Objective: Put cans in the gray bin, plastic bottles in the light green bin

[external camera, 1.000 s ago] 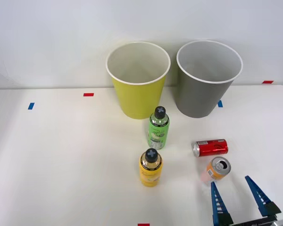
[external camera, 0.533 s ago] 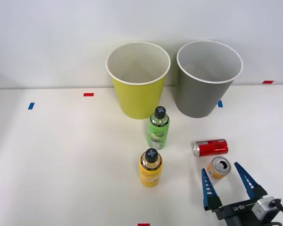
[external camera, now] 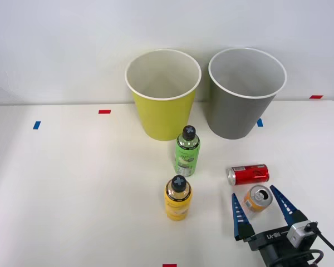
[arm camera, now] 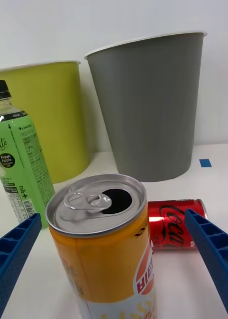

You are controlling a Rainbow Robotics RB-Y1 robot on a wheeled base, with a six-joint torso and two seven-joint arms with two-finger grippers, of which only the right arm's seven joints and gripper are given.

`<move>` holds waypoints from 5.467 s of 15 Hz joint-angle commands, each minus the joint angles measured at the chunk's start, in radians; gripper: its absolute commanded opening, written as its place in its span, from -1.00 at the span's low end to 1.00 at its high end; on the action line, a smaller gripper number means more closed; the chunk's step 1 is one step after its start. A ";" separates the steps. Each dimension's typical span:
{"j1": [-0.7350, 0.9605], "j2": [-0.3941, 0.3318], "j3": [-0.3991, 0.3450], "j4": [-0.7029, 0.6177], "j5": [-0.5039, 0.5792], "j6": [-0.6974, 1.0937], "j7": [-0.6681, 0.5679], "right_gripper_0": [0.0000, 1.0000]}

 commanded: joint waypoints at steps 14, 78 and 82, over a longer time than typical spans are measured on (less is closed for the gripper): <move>-0.029 0.026 0.000 -0.001 -0.036 0.045 0.048 -1.00; -0.681 0.086 -0.353 -0.112 -0.053 0.560 -0.096 0.77; -0.413 0.031 -0.368 -0.339 -0.059 0.557 -0.229 1.00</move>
